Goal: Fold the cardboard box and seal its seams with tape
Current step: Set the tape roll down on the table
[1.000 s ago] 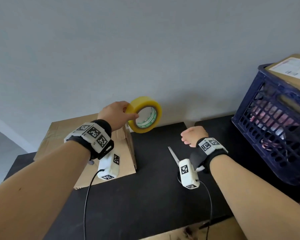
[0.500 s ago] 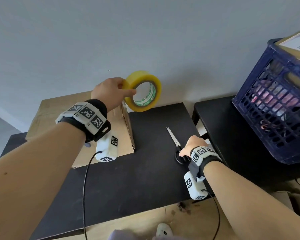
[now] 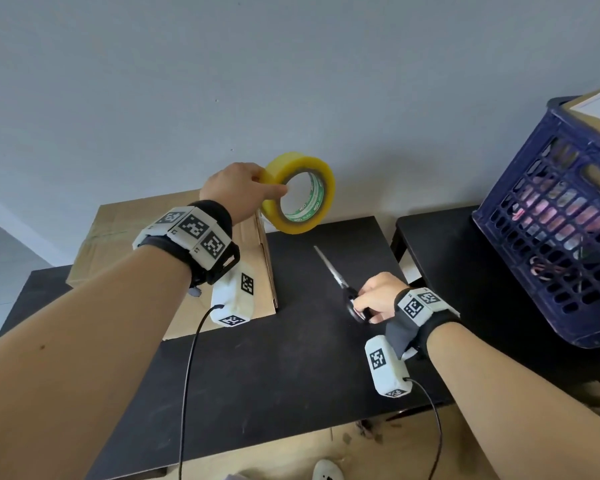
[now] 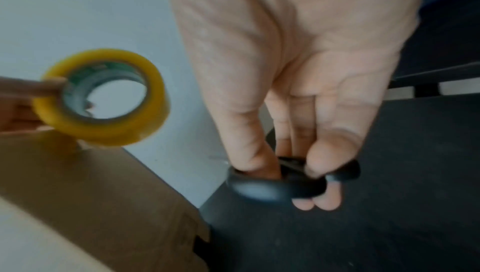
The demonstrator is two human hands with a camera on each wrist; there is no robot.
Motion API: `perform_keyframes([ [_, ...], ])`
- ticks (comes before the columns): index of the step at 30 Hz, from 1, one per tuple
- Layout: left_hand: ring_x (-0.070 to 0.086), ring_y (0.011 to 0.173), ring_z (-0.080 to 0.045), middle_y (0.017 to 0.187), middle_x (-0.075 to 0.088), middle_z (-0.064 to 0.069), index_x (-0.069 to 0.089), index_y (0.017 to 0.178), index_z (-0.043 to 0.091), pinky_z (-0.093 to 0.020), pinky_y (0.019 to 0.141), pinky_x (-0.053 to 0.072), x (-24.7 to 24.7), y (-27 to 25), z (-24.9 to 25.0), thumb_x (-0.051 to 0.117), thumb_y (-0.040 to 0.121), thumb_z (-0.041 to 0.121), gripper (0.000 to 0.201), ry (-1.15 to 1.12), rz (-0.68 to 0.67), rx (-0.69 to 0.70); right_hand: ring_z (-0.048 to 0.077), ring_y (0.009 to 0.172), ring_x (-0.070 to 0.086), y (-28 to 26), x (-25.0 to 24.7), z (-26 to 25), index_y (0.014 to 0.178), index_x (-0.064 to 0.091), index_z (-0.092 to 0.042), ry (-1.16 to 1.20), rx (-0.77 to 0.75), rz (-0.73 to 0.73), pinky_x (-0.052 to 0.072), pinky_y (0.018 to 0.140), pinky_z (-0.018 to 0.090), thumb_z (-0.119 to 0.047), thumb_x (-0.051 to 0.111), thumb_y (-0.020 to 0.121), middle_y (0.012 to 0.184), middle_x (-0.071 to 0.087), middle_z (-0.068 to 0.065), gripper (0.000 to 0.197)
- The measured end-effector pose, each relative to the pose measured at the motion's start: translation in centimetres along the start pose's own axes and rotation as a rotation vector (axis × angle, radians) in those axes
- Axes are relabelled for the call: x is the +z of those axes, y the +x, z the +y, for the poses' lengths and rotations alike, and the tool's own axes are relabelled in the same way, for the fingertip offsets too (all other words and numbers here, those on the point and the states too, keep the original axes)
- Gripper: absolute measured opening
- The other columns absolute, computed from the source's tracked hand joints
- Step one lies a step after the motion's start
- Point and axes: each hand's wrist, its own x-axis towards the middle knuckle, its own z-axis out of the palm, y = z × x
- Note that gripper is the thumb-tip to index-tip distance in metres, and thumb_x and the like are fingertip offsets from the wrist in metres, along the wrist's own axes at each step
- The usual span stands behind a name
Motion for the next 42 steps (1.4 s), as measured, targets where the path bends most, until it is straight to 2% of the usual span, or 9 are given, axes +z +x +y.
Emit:
perform_keyframes([
  [2, 0.053, 0.087, -0.018, 0.097, 0.061, -0.001, 0.061, 0.109, 0.019, -0.032, 0.073, 0.039, 0.1, -0.2, 0.1, 0.057, 0.084, 0.054, 0.043, 0.010, 0.009, -0.001, 0.023, 0.072, 0.068, -0.7, -0.5, -0.7, 0.077, 0.071, -0.006, 0.024, -0.080, 0.014, 0.059, 0.078, 0.037, -0.019, 0.074, 0.070, 0.081, 0.071, 0.013, 0.015],
  [6, 0.054, 0.087, -0.019, 0.099, 0.062, -0.002, 0.061, 0.108, 0.018, -0.032, 0.072, 0.040, 0.1, -0.6, 0.3, 0.058, 0.084, 0.053, 0.042, 0.010, 0.027, -0.001, 0.021, 0.076, 0.072, -2.3, -1.4, -1.5, 0.079, 0.073, -0.008, 0.044, -0.174, 0.016, 0.060, 0.075, 0.031, -0.050, 0.078, 0.067, 0.080, 0.074, 0.009, 0.044],
  [10, 0.055, 0.093, -0.021, 0.103, 0.061, -0.001, 0.061, 0.111, 0.019, -0.032, 0.075, 0.040, -0.2, -0.6, 0.5, 0.062, 0.083, 0.048, 0.040, -0.092, 0.019, 0.019, 0.014, 0.066, 0.057, -4.3, -2.1, -2.0, 0.080, 0.063, -0.011, 0.077, -0.121, -0.104, 0.058, 0.080, 0.029, -0.061, 0.071, 0.068, 0.070, 0.060, 0.003, 0.052],
  [14, 0.052, 0.093, -0.018, 0.103, 0.059, 0.003, 0.062, 0.116, 0.018, -0.030, 0.078, 0.039, -0.3, -0.5, 1.0, 0.065, 0.083, 0.044, 0.043, -0.172, 0.028, 0.056, 0.013, 0.064, 0.052, -6.3, -2.3, -3.2, 0.087, 0.058, -0.011, 0.208, -0.150, -0.213, 0.054, 0.083, 0.031, -0.054, 0.065, 0.080, 0.071, 0.056, 0.003, 0.045],
  [24, 0.050, 0.094, -0.017, 0.112, 0.060, -0.001, 0.059, 0.121, 0.016, -0.030, 0.079, 0.039, 0.0, -0.3, 1.5, 0.064, 0.084, 0.044, 0.046, -0.141, 0.033, 0.086, 0.013, 0.056, 0.055, -7.1, -2.2, -5.7, 0.082, 0.058, -0.009, 0.275, -0.159, -0.102, 0.051, 0.059, 0.023, -0.059, 0.063, 0.077, 0.065, 0.060, 0.004, 0.051],
  [28, 0.050, 0.092, -0.018, 0.110, 0.061, -0.003, 0.060, 0.117, 0.015, -0.031, 0.077, 0.039, 0.3, -0.4, 1.5, 0.063, 0.085, 0.044, 0.044, -0.119, 0.028, 0.084, 0.014, 0.054, 0.048, -7.6, -1.7, -7.0, 0.075, 0.059, -0.011, 0.385, -0.131, -0.119, 0.046, 0.050, 0.019, -0.034, 0.055, 0.094, 0.070, 0.057, 0.007, 0.030],
  [31, 0.050, 0.091, -0.018, 0.110, 0.061, -0.004, 0.060, 0.116, 0.016, -0.032, 0.077, 0.039, 0.2, -0.3, 1.5, 0.062, 0.084, 0.046, 0.044, -0.101, 0.026, 0.081, 0.015, 0.055, 0.046, -7.6, -1.0, -7.8, 0.078, 0.064, -0.018, 0.450, -0.145, -0.138, 0.042, 0.048, 0.020, -0.015, 0.037, 0.099, 0.088, 0.060, 0.011, 0.035],
  [36, 0.051, 0.089, -0.018, 0.104, 0.060, -0.001, 0.061, 0.114, 0.017, -0.031, 0.073, 0.039, 0.3, 0.0, 1.2, 0.062, 0.084, 0.047, 0.043, -0.073, 0.022, 0.074, 0.015, 0.053, 0.049, -6.9, -1.1, -8.3, 0.067, 0.062, -0.017, 0.360, -0.210, -0.053, 0.039, 0.046, 0.020, -0.020, 0.051, 0.097, 0.078, 0.065, 0.010, 0.032],
  [42, 0.053, 0.088, -0.020, 0.097, 0.059, -0.001, 0.061, 0.113, 0.016, -0.031, 0.073, 0.040, 0.1, 0.4, 1.4, 0.061, 0.084, 0.050, 0.045, -0.108, 0.010, 0.041, 0.017, 0.054, 0.049, -5.5, -1.7, -7.7, 0.075, 0.065, -0.011, 0.309, -0.165, -0.056, 0.035, 0.044, 0.019, -0.029, 0.059, 0.092, 0.079, 0.067, 0.013, 0.026],
])
